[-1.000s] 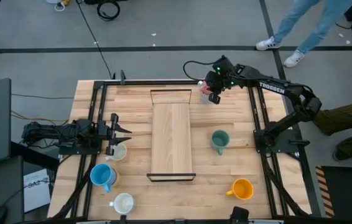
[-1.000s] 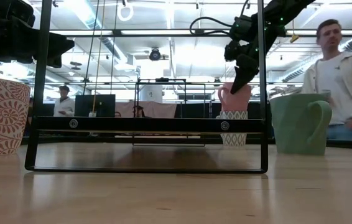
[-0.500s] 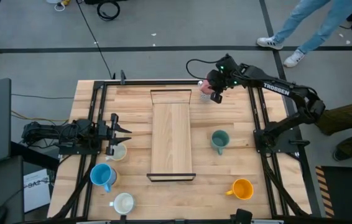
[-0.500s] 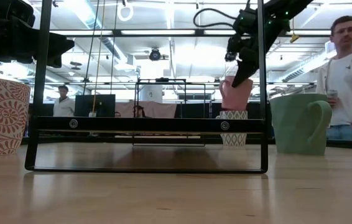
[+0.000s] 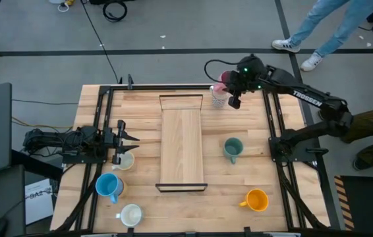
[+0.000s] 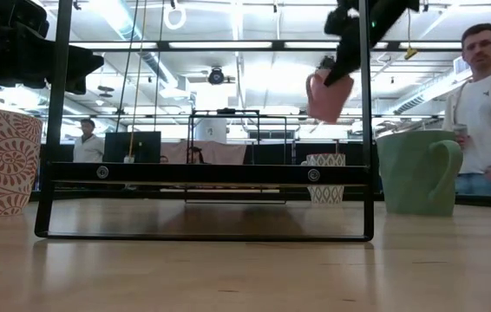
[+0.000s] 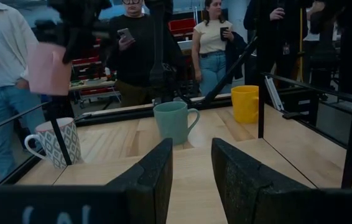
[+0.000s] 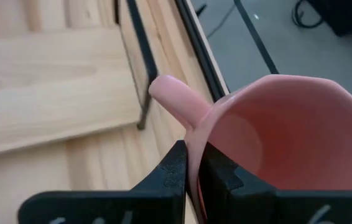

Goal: Place coffee mugs
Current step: Put the pink mug on the shelf

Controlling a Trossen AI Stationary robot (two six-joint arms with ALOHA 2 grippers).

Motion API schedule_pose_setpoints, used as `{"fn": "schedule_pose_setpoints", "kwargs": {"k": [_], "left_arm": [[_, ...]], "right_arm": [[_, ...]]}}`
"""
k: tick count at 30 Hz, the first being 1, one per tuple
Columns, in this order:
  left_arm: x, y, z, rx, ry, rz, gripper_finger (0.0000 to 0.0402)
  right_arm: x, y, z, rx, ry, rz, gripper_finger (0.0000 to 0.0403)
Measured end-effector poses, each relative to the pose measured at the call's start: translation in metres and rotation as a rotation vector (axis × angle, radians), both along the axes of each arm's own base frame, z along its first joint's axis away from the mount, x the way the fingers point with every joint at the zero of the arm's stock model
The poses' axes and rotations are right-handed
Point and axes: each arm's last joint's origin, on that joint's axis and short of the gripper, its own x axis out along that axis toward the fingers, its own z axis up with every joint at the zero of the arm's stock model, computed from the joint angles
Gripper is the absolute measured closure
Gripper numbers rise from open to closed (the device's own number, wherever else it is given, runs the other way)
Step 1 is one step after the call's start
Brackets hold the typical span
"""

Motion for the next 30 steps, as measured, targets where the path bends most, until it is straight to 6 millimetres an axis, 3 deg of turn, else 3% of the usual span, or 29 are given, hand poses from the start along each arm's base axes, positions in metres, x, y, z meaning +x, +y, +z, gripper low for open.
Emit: {"fn": "schedule_pose_setpoints", "kwargs": {"k": [8,13,18,24,30], "left_arm": [[0.0,0.0,0.0,0.0,0.0,0.0,0.0283],[0.0,0.0,0.0,0.0,0.0,0.0,0.0283],[0.0,0.0,0.0,0.0,0.0,0.0,0.0283],[0.0,0.0,0.0,0.0,0.001,0.0,0.0283],[0.0,0.0,0.0,0.0,0.0,0.0,0.0283]], "right_arm": [[0.04,0.022,0.053,-0.056,-0.088,0.141,0.0371],[0.077,0.032,0.067,-0.061,-0.106,0.223,0.0372],[0.119,0.039,0.064,-0.049,-0.09,0.285,0.0372],[0.165,0.046,0.046,-0.005,-0.021,0.332,0.0372],[0.197,0.051,0.025,0.057,0.021,0.324,0.0372]]}}
